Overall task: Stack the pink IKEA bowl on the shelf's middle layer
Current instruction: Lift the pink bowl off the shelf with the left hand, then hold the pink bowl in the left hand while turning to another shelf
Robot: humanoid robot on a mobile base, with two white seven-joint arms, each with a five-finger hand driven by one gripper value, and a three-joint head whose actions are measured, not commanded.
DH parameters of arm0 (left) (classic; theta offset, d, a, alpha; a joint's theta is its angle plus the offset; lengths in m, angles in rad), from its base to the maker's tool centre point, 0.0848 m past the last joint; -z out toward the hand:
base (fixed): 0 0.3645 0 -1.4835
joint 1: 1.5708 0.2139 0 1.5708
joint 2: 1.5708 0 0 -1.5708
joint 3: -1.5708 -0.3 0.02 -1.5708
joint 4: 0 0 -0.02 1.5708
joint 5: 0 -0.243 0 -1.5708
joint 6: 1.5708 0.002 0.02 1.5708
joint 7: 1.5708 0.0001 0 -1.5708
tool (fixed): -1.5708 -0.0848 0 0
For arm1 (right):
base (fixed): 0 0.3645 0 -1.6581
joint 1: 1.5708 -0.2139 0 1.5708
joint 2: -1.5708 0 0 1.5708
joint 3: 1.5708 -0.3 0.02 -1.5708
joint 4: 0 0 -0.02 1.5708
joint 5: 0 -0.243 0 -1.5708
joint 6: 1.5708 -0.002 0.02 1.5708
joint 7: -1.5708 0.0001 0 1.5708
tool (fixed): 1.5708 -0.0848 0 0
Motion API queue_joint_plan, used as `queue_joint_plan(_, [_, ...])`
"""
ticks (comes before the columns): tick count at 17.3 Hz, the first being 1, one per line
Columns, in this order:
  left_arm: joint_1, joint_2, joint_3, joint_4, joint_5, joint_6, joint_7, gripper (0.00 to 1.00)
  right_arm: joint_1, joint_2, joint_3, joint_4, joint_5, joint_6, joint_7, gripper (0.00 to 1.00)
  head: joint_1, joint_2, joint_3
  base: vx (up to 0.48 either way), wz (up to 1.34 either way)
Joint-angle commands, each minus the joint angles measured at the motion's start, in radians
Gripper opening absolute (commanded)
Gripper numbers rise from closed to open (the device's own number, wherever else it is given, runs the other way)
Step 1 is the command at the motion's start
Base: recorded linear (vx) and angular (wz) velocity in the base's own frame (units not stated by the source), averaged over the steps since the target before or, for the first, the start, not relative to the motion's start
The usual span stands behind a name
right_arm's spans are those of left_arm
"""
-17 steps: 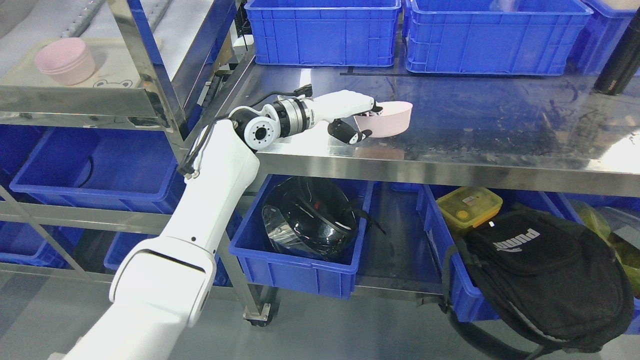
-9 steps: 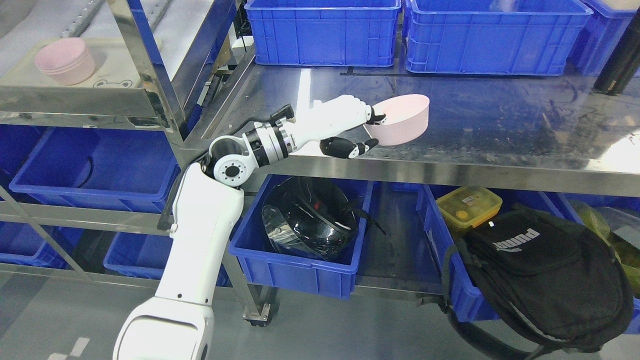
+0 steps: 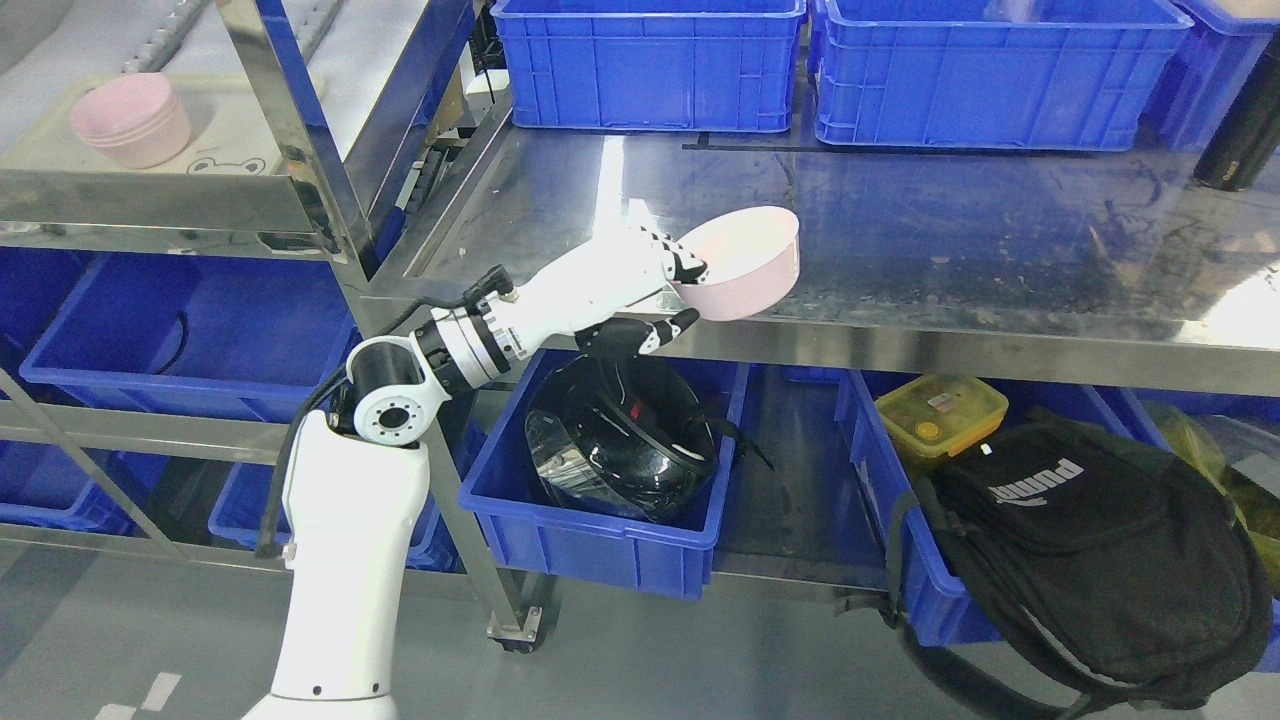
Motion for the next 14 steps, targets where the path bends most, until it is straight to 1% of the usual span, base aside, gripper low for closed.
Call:
queue_joint_plan(1, [0.031, 0.015, 0.089, -0.125, 0.003, 0.000, -0.005, 0.02, 0.022, -0.018, 0.000, -0.017, 0.000, 0.000, -0.001, 1.00, 0.0000, 0.000, 0.000, 0.016, 0.00])
queue_joint_plan(5, [0.032, 0.017, 0.089, -0.122, 0.005, 0.000, -0.005, 0.03, 0.022, -0.018, 0.000, -0.017, 0.000, 0.000, -0.001, 1.00, 0.0000, 0.000, 0.000, -0.003, 0.22])
queue_joint_plan(14, [0.032, 0.012, 0.077, -0.119, 0.003, 0.000, -0.005, 0.03, 0.022, -0.018, 0.000, -0.017, 0.000, 0.000, -0.001, 1.00, 0.0000, 0.000, 0.000, 0.015, 0.74])
